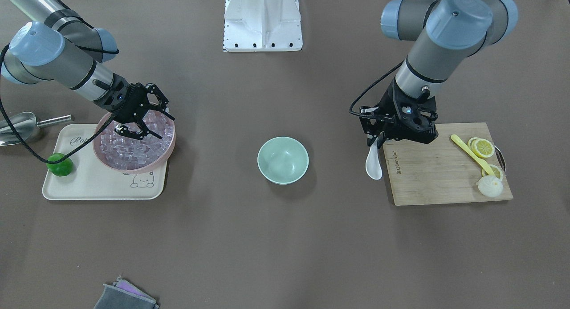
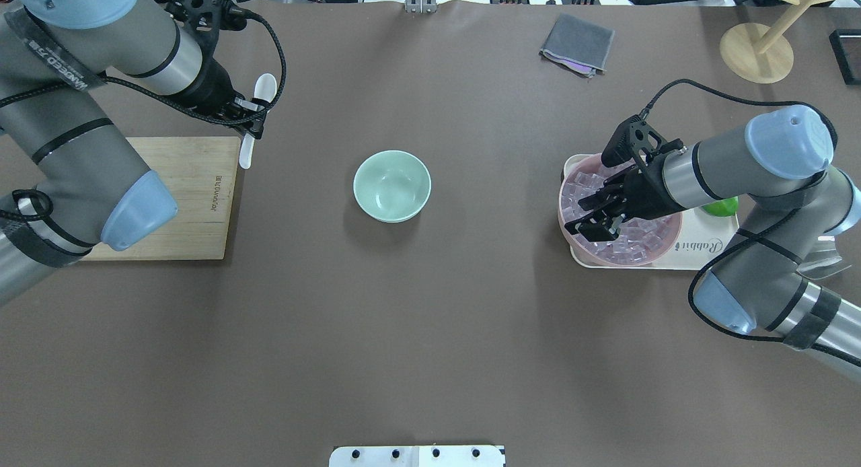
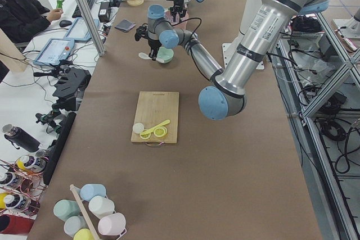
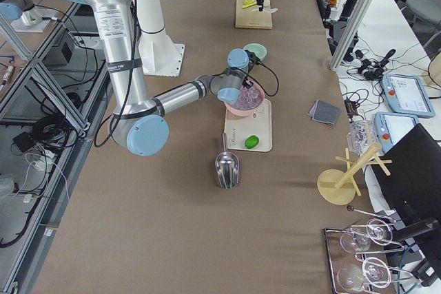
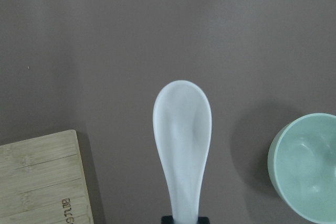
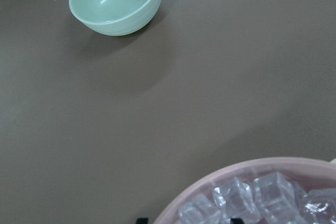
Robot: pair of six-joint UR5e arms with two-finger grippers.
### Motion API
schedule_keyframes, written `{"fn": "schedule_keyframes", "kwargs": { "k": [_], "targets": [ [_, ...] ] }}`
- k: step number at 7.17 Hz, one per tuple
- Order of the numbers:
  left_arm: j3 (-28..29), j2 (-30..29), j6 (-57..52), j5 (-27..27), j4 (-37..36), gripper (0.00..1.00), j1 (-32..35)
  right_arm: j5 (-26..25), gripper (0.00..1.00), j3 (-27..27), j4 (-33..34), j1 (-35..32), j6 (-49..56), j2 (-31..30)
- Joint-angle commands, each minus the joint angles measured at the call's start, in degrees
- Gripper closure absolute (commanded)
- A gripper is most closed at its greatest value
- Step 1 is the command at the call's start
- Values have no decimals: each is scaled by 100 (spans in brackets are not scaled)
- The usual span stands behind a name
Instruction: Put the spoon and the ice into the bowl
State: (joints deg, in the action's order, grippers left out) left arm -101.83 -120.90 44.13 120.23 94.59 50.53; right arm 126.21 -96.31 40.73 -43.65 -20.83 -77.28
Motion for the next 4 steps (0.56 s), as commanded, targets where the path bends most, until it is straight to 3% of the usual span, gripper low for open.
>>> {"fn": "schedule_keyframes", "kwargs": {
  "k": [1,4],
  "targets": [
    [-4,-3,8,1,7,100,0,-17,39,94,-12,-4,53,2],
    [-13,-12,8,1,7,100,0,-114,39,139,-3,-65,71,81]
  ]
}}
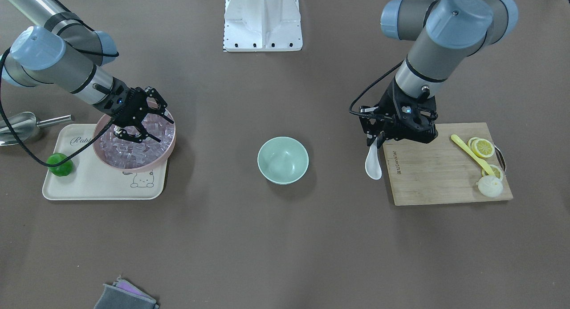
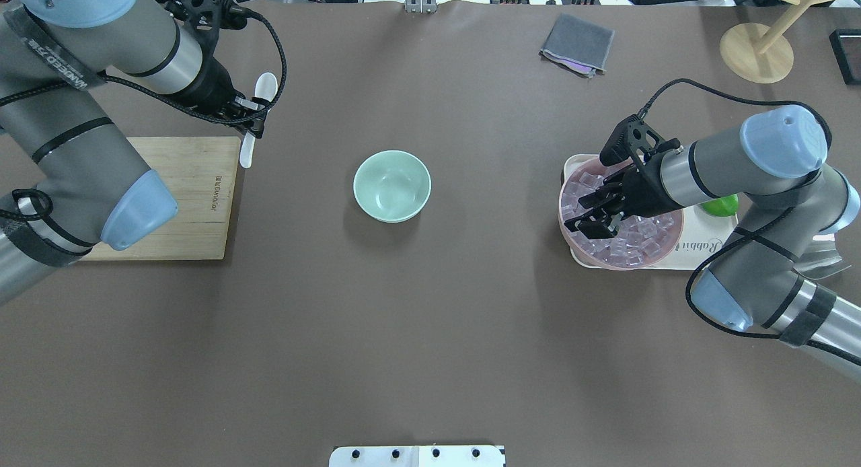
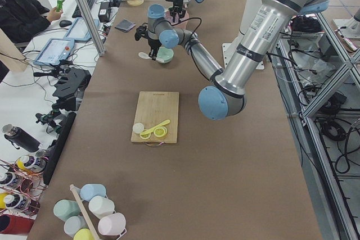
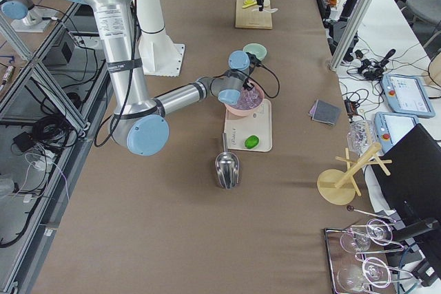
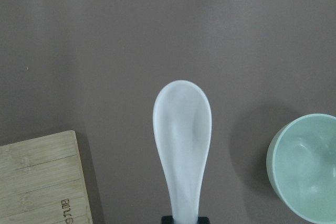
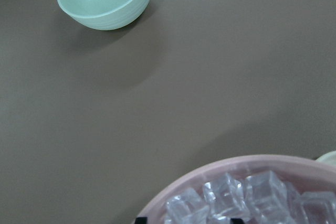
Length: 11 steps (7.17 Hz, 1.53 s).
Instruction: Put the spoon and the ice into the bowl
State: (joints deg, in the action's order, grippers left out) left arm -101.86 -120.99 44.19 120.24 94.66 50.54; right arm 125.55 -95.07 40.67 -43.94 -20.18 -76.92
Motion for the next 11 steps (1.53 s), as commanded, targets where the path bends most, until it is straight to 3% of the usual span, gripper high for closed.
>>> {"fn": "schedule_keyframes", "kwargs": {
  "k": [1,9,11],
  "targets": [
    [-9,-3,2,0,0,100,0,-48,39,32,3,-62,-3,80],
    [-9,-3,2,0,0,100,0,-119,43,120,-6,-62,-29,116],
    [-18,6,2,0,0,100,0,-118,52,94,-6,-62,-65,133]
  ]
}}
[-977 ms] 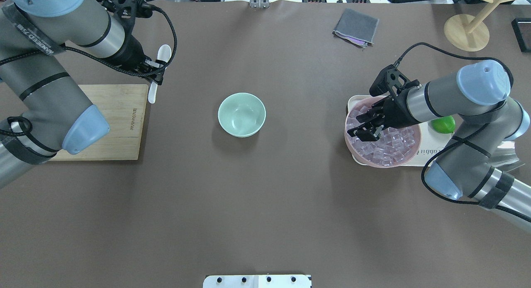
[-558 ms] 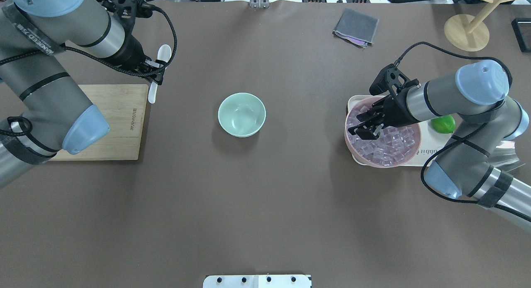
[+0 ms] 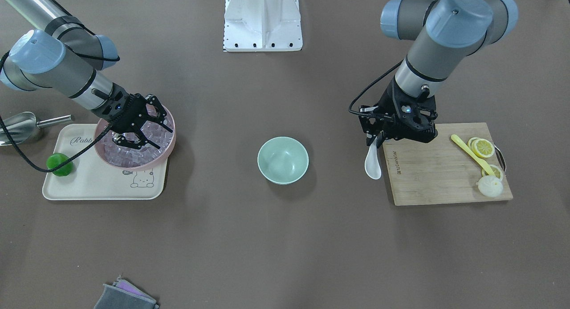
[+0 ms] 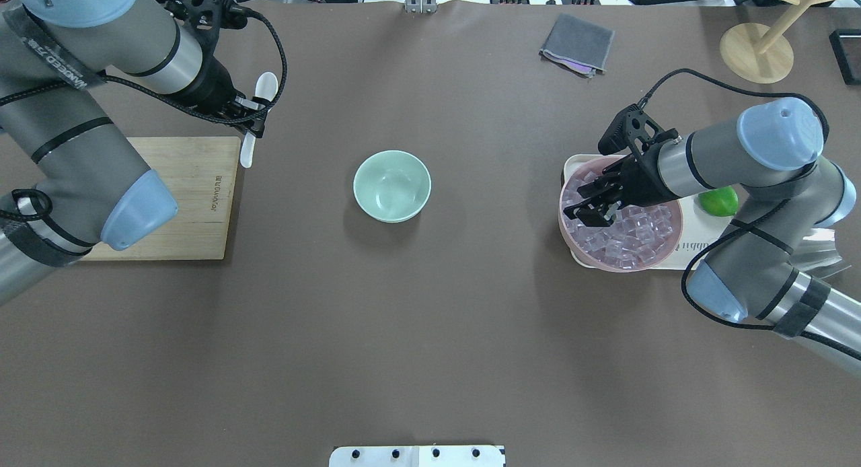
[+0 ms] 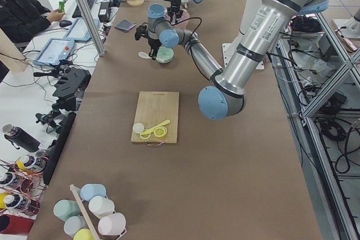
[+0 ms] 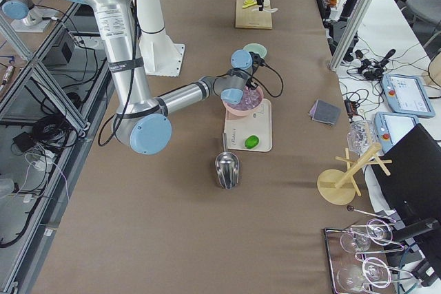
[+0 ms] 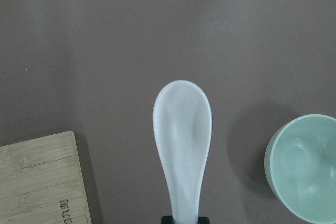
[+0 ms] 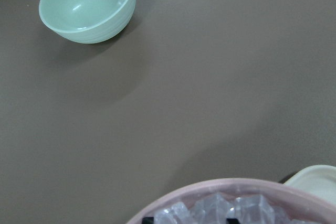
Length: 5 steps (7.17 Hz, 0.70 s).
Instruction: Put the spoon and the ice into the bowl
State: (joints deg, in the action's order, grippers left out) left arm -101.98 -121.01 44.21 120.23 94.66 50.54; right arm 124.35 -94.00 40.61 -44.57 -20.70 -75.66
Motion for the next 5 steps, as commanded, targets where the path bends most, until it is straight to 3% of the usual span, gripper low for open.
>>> {"fn": "schedule_keyframes", "kwargs": {
  "k": [1,2,5],
  "targets": [
    [-6,7,9,9,0,100,0,1,55,-14,0,1,-13,7],
    [-24,16,9,9,0,100,0,1,61,-5,0,18,-13,7],
    [-85,51,9,18,0,100,9,10,67,-13,0,45,-13,7]
  ]
}}
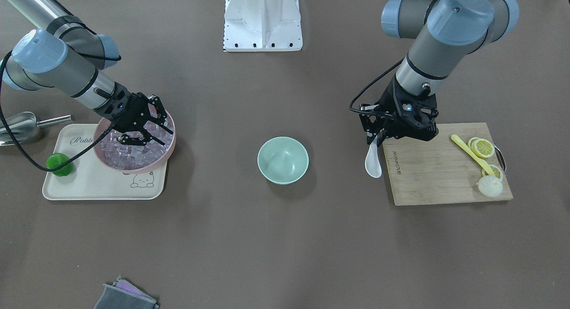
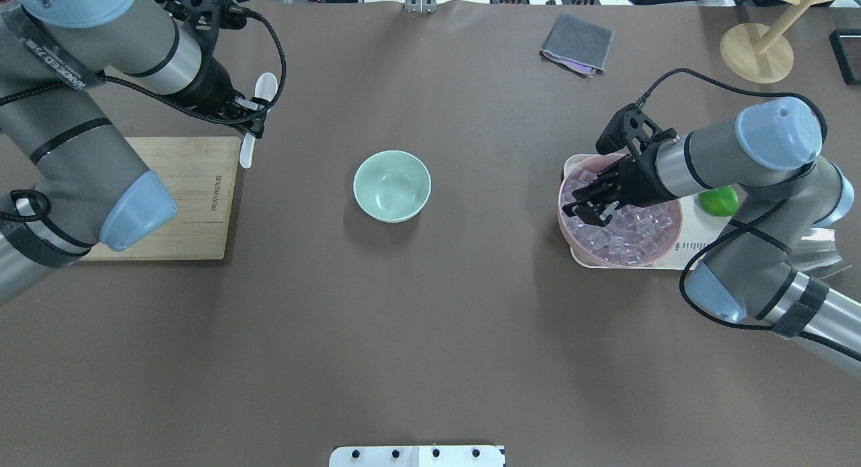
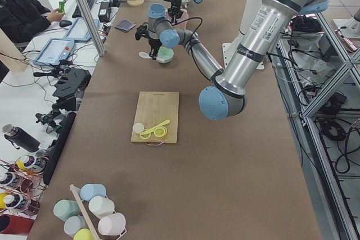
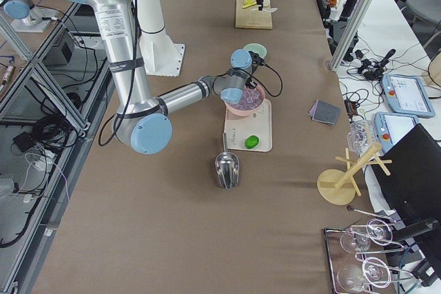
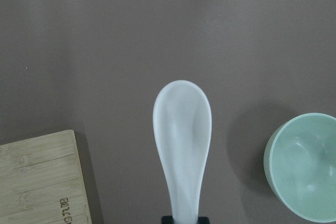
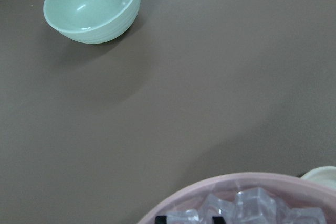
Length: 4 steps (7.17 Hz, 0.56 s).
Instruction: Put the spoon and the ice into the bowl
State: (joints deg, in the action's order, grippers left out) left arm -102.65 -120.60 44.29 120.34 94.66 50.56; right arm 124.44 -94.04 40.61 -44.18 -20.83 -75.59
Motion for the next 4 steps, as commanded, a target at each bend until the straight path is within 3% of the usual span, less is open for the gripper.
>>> {"fn": "schedule_keyframes", "kwargs": {
  "k": [1,4],
  "targets": [
    [-18,2,0,7,0,100,7,10,73,-26,0,6,0,0],
    [-18,-7,0,24,0,100,-2,80,100,-123,0,-213,26,-26]
  ]
}}
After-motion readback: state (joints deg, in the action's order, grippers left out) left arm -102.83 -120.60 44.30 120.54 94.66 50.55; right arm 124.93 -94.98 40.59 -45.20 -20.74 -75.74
